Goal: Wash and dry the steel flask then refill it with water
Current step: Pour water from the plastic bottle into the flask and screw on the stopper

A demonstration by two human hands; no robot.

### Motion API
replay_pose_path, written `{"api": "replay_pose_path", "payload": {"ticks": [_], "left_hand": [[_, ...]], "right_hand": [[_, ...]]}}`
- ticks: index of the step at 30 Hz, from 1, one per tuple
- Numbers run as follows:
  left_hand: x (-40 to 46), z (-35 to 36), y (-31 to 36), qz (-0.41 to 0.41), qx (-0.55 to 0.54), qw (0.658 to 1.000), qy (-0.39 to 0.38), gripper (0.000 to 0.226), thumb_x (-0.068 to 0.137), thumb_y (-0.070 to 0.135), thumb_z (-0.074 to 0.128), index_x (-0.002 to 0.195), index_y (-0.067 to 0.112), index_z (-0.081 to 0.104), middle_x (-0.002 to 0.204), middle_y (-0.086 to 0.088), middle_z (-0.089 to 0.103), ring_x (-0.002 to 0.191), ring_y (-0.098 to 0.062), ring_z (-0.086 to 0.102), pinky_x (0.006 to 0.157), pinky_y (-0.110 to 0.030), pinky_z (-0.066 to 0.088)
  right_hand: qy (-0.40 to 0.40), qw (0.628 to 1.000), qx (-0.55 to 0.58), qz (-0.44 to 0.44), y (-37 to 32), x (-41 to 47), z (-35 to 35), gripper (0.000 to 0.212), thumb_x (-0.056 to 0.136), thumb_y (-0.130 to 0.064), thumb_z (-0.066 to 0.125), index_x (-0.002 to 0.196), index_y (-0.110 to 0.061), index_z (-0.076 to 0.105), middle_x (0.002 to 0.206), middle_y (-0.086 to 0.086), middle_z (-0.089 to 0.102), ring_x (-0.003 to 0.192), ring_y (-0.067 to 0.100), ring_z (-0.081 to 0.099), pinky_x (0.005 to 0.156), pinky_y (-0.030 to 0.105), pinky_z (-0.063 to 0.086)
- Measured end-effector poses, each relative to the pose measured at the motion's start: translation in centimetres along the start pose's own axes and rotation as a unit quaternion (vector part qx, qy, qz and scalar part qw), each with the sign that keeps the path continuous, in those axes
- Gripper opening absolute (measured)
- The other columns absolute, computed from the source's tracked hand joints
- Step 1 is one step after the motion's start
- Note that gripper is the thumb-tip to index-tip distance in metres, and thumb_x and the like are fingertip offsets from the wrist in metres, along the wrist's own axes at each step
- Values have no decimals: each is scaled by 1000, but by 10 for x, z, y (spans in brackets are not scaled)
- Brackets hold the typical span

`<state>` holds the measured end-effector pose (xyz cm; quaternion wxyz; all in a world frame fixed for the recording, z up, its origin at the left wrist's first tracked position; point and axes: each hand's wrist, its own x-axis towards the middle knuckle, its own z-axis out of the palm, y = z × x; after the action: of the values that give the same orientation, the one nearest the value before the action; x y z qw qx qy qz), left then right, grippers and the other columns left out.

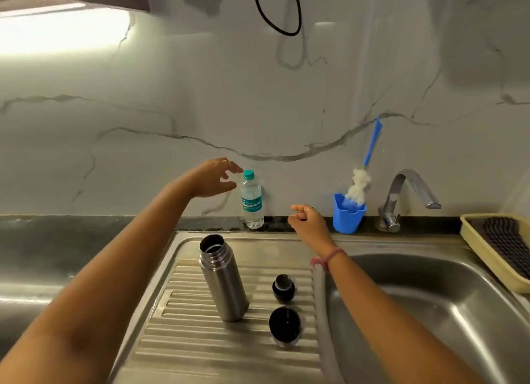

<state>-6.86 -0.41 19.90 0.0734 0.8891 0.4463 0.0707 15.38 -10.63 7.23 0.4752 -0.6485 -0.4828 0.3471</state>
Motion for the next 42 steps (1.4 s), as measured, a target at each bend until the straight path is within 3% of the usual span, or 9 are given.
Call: {"api": "replay_pose_path", "payload": {"ticks": [6,11,16,22,25,29,31,36,42], "left_hand": [[48,23,-28,16,21,999,-21,58,97,20,62,150,17,38,151,-9,43,129,-24,52,107,-36,42],[85,46,-39,17,22,999,-44,66,100,24,58,157,22,26,159,-9,32,142,-30,37,116,-45,32],[107,66,-47,-3,5,997,-77,65,99,24,59,156,18,27,157,-10,33,140,-31,40,114,-44,34],[116,75,-49,-47,-60,997,-16,47,90,18,72,132,11,53,134,-13,56,118,-29,56,102,-39,50],[114,75,-49,-65,-81,995,7,37,89,16,73,122,9,58,126,-14,62,112,-29,59,98,-41,53],[104,79,-47,-95,-119,987,46,33,91,8,69,122,8,59,127,-14,60,114,-29,59,98,-35,51],[99,76,-44,-103,-136,983,67,33,92,5,67,124,8,60,128,-14,60,115,-28,59,98,-33,50],[79,45,-20,-77,-134,983,97,38,93,7,66,130,8,60,131,-12,61,115,-27,59,98,-33,48],[43,-4,24,-40,-142,977,151,39,92,15,69,130,12,62,127,-6,65,100,-18,61,88,-26,46]], "right_hand": [[1,1000,-15,13,-10,40,30,34,93,-15,56,127,-14,54,114,4,60,102,14,54,82,21,41],[-6,999,-22,23,-11,68,47,35,94,-14,55,128,-13,54,114,2,59,101,13,53,81,19,41],[-12,999,-38,22,-7,85,56,34,94,-14,55,128,-13,54,113,0,58,101,11,51,82,19,40],[-20,999,-19,35,1,86,58,32,95,-16,54,127,-12,55,118,4,60,103,13,53,84,21,42],[-24,999,-3,44,2,81,57,32,95,-17,53,126,-11,56,120,5,60,105,17,56,87,26,48],[-23,998,21,56,3,70,49,28,96,-19,53,123,-15,57,122,5,61,111,21,58,96,36,51],[-24,998,32,55,2,65,42,27,96,-18,53,123,-16,58,120,4,61,109,20,58,93,33,52],[-28,991,109,74,-3,48,24,23,96,-18,53,118,-19,61,103,-2,63,89,10,61,67,18,50],[-46,991,126,23,-22,23,1,28,93,-18,57,121,-20,57,106,-3,64,93,9,61,68,15,50]]}}
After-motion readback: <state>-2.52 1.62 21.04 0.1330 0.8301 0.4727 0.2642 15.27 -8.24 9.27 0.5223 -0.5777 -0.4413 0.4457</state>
